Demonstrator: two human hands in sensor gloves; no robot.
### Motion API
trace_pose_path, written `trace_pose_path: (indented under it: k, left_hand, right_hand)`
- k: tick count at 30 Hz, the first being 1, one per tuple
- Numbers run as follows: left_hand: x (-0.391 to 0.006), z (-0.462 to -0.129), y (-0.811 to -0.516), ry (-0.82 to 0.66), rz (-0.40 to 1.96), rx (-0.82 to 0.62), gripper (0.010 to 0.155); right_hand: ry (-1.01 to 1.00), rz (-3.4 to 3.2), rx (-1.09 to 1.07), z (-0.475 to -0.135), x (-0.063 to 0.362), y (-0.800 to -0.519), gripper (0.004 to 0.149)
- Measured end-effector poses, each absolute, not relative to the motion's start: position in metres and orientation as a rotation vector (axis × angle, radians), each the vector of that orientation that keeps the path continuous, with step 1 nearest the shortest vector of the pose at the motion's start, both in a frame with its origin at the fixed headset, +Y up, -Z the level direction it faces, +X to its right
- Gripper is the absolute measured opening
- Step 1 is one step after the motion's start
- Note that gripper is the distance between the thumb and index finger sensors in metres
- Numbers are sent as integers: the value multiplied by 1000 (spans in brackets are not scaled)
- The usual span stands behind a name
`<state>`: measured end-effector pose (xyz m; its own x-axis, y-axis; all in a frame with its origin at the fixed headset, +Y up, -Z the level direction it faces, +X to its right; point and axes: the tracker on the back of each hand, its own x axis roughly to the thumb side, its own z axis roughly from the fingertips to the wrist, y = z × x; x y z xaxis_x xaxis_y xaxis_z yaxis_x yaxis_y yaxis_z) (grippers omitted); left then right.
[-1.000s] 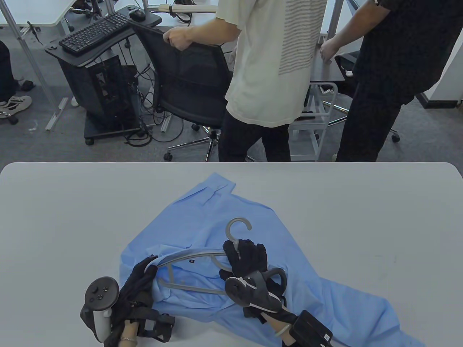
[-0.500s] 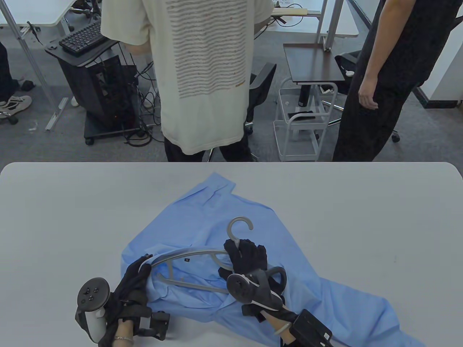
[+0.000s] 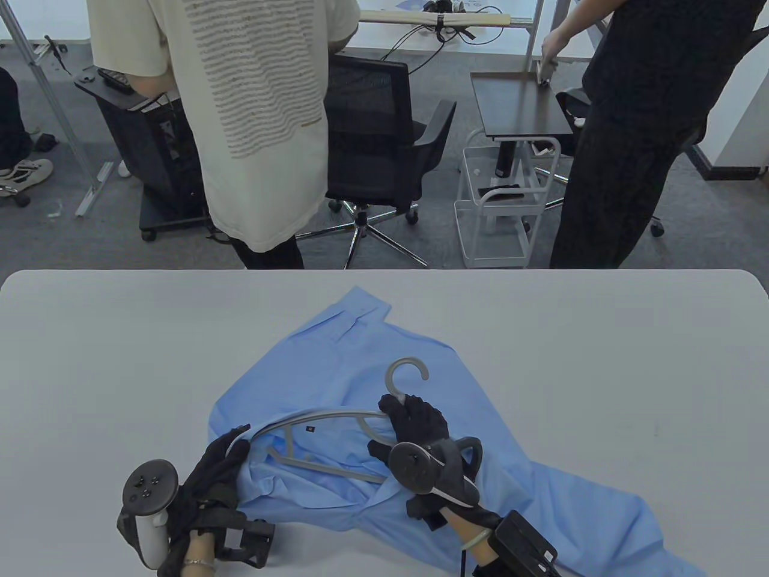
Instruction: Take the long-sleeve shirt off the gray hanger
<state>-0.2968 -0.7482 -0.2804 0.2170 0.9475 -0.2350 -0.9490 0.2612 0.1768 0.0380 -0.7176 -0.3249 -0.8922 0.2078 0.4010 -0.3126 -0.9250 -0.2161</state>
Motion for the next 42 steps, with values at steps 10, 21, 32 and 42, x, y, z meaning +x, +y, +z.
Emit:
trace_pose_path:
  k: [10, 21, 32, 42]
  left_hand:
    - [-304, -279, -760, 358, 1514, -68, 47]
    - [-293, -272, -740, 334, 1049, 111, 59]
    - [-278, -267, -715, 247, 706, 289, 63]
    - [-220, -268, -704, -16, 274, 292, 60]
  right_hand:
    - [-396, 2699, 535, -326, 43, -710, 78]
    - [-468, 2761, 496, -324, 47, -705, 78]
    - [-577, 2989, 710, -308, 13, -719, 80]
    - [-664, 2990, 916, -280, -17, -712, 80]
